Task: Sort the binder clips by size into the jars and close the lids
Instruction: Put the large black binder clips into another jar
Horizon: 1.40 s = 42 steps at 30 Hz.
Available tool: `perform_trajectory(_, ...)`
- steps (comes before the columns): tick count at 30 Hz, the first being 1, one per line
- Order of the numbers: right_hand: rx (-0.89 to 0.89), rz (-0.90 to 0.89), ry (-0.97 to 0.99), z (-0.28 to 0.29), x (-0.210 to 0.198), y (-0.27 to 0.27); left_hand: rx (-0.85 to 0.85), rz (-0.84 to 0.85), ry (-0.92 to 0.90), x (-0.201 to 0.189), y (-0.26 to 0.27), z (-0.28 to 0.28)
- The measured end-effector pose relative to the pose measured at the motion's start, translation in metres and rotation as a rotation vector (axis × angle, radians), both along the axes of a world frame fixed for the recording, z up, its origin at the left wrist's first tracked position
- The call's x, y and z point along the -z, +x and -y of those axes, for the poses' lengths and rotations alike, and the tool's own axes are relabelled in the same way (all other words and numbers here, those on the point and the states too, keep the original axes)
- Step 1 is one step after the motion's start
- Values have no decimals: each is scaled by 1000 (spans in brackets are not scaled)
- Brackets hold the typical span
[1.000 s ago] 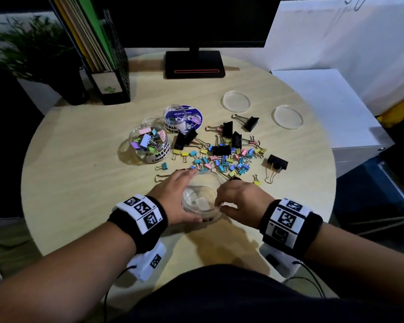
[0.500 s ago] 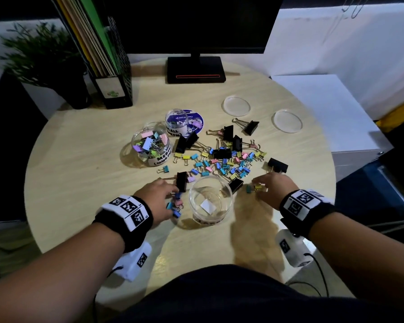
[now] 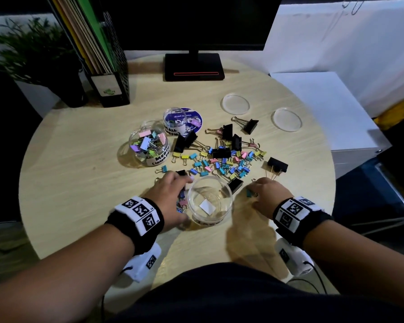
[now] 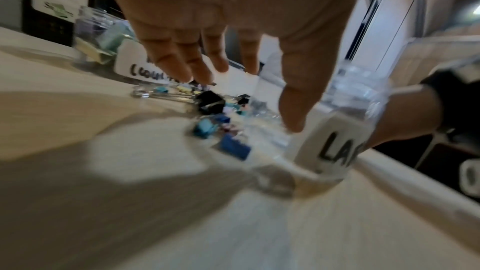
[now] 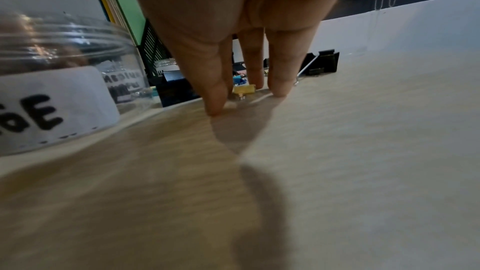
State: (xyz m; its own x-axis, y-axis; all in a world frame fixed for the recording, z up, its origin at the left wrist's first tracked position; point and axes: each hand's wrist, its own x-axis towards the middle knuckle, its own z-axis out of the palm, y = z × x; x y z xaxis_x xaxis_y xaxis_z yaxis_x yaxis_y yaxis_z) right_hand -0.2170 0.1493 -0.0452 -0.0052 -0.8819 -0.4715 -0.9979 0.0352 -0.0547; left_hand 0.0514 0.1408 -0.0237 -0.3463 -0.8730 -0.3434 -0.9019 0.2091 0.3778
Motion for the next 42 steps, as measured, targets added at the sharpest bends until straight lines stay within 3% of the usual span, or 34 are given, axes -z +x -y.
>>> perform_trajectory(6,38,92,16,1,-6,11,110,-232,70,-9,-11,-3)
perform_trajectory(11,-28,33,24,12,-8,24,170,-206,80,-11,-11,-3)
perform_trajectory(16,-52,91,-80,11,-6,27,156,-167,72,-12,-6,-1)
perform_trajectory(25,-70,64,-43,9,-12,29,127,-154,61,-15,-5,2)
perform_trajectory(31,50,299,-320,0,-44,24,100,-167,51,-13,-4,0)
perform_trajectory(35,-94,355,-441,-15,-69,35,67,-189,38,-10,-6,2)
perform_trajectory(38,-258,292,-295,-21,-67,48,53,-198,45,-10,-10,4)
perform_trajectory(42,-260,174,-160,-19,-50,59,53,-184,58,-10,-14,7)
